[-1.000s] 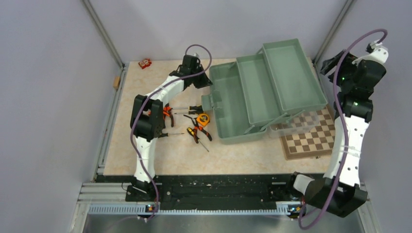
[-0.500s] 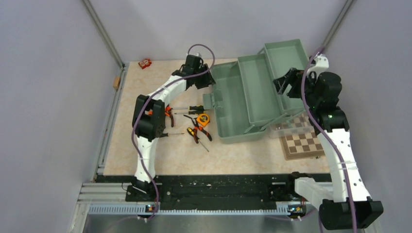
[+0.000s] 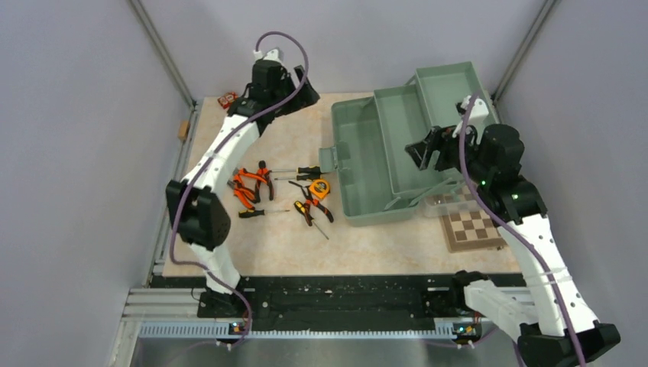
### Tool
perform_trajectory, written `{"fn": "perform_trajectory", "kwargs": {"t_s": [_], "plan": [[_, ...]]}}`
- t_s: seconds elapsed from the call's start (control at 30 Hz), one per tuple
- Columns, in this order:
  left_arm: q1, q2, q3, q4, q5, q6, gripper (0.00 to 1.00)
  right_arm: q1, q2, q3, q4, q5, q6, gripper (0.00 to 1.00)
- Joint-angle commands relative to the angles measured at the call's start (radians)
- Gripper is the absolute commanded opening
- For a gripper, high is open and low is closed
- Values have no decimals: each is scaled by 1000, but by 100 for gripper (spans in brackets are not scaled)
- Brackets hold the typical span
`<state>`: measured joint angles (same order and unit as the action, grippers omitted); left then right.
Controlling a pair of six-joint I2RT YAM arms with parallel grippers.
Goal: Pack the tool kit
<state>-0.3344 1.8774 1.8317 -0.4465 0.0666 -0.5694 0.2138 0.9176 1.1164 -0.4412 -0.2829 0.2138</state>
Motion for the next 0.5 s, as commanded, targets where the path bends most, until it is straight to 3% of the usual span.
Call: {"fn": "perform_trajectory", "kwargs": {"t_s": [0.0,0.23,0.47], "plan": [[6,-239,-180,-2,-57,40,89,137,9,40,0,31,-34,75],[12,-589,-591,0,-140,22,90,439,98,50,5,164,-59,75],[32,-904,-778,-125,-297,27,95,561,195,31,44,207,-55,74]]}}
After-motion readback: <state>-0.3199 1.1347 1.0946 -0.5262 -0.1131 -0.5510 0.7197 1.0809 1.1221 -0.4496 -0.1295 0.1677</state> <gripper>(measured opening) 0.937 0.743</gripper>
